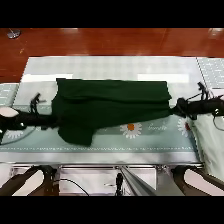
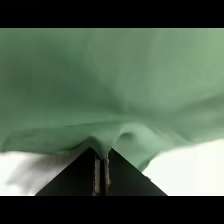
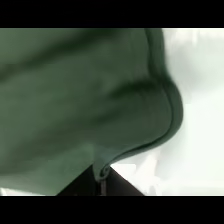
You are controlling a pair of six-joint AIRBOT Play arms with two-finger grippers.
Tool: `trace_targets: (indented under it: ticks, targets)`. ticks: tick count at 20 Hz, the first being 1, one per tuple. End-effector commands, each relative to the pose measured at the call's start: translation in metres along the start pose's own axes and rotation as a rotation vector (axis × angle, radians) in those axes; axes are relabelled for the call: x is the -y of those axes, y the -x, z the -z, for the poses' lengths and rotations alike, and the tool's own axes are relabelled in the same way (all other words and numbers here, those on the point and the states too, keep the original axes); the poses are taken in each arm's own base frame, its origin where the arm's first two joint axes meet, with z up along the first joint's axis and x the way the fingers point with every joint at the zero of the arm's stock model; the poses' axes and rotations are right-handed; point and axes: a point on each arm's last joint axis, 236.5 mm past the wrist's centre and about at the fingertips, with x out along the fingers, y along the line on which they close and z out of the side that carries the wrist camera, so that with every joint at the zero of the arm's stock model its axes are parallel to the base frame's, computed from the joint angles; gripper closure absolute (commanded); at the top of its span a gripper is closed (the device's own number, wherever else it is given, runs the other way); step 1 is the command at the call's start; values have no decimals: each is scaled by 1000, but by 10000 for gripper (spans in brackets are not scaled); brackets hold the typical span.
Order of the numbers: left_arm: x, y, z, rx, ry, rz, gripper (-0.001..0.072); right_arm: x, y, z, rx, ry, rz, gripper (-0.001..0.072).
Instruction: Fold the shirts.
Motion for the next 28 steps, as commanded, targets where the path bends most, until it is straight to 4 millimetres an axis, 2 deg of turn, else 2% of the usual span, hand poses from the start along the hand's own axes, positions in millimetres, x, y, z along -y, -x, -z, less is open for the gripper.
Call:
trace_targets:
  ticks: [1, 3, 6, 9, 12, 13, 14, 15, 16, 17, 18, 20, 21, 22, 23, 25, 27, 28]
  targets:
    - [32, 23, -74, 146, -32, 16, 683, -33, 17, -50, 91, 11, -58, 688]
    - [49, 12, -104, 130, -53, 26, 682, -40, 12, -78, 129, 26, -60, 688]
    - [63, -16, -144, 91, -60, 35, 682, -53, -3, -117, 155, 30, -100, 688]
    - [65, -38, -178, 63, -26, 45, 682, -53, -25, -141, 130, 17, -123, 688]
    - [63, -49, -201, 77, -23, 46, 681, -47, -50, -158, 106, -11, -142, 687]
    - [62, -51, -205, 79, -27, 47, 681, -49, -56, -163, 107, -27, -168, 664]
    - [62, -53, -207, 79, -27, 47, 602, -52, -59, -166, 108, -43, -195, 438]
    - [62, -53, -206, 72, -27, 47, 182, -55, -59, -168, 113, -36, -216, 105]
    - [57, -47, -204, 53, -46, 28, 11, -56, -53, -170, 119, -8, -229, 91]
    - [44, -34, -202, 21, -79, -26, 9, -53, -42, -171, 106, 17, -230, 91]
    - [20, -15, -199, -25, -79, -115, 9, -39, -31, -168, 77, 36, -201, 91]
    - [-40, 35, -186, -101, -8, -333, 9, 12, -8, -160, 21, -54, -115, 92]
    - [-61, 56, -183, -105, 7, -401, 8, 32, 0, -153, -6, -82, -87, 92]
    - [-71, 72, -182, -77, 21, -417, 9, 44, 2, -150, -12, -109, -80, 92]
    - [-69, 80, -187, -20, 33, -393, 9, 50, 1, -149, -7, -124, -79, 92]
    - [-43, 85, -200, 145, 44, -300, 9, 51, -12, -146, -25, -110, -89, 92]
    - [-12, 83, -197, 285, 22, -255, 9, 33, -31, -141, -64, -82, -146, 92]
    - [3, 77, -189, 322, -12, -246, 9, 21, -43, -139, -82, -62, -178, 92]
